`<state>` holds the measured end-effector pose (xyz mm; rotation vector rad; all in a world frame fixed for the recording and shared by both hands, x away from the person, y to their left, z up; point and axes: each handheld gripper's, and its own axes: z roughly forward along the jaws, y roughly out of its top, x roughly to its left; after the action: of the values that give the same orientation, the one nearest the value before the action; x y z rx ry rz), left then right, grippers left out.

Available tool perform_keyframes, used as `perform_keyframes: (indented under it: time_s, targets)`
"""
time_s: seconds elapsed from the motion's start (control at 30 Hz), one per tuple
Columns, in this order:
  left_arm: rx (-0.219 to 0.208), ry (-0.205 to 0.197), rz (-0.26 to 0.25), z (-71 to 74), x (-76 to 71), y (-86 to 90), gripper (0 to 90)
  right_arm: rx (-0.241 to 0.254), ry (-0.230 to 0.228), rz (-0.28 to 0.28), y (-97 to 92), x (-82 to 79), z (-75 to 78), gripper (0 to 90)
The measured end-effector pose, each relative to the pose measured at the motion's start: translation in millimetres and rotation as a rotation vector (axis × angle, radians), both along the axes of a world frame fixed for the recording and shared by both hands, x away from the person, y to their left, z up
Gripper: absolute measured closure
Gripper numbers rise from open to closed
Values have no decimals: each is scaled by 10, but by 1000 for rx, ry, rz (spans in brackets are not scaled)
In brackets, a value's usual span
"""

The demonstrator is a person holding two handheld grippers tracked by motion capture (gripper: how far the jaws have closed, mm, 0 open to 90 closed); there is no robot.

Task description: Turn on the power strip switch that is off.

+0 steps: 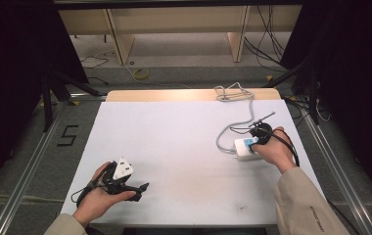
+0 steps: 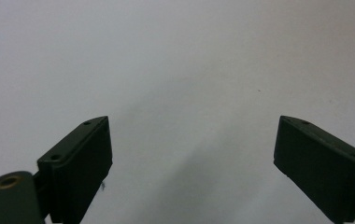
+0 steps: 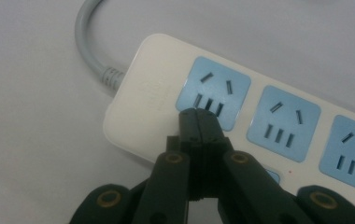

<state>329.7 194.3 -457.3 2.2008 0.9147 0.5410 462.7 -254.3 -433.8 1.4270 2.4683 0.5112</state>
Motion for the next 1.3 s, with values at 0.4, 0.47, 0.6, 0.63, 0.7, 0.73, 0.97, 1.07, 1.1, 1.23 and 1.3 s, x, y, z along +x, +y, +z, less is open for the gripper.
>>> perform_keyframes:
  time_s: [0.4,0.47,0.6,0.63,0.7,0.73,0.97,1.07,1.1,1.23,1.3]
  targets:
    - [2,4,-4,-3,5,-4,112,42,-9,-20,-42,-15,-11,900]
    - [1,4,-5,-3,5,-5,111,50,-12,-18,-52,-20,-13,900]
    - [2,4,-4,-3,5,-3,112,54,-15,-16,-64,-24,-2,900]
    - [2,4,-4,-3,5,-3,111,58,-19,-16,-73,-27,-5,886]
    - [2,5,-5,-3,6,-4,112,61,-31,-18,-88,-33,5,876]
    - [2,5,-5,-3,6,-5,111,71,-42,-16,-98,-36,20,867]
    - [3,5,-3,-4,5,-4,112,113,-61,-24,-140,-67,60,831]
    - [2,5,-2,-7,6,-4,112,125,-74,-16,-155,-87,72,790]
    - [2,5,-2,-7,7,-4,112,133,-73,-14,-158,-97,80,786]
    - [3,5,-3,-6,5,-5,112,140,-94,-10,-161,-130,104,763]
    - [3,5,-3,-5,4,-6,112,148,-102,-10,-157,-144,107,755]
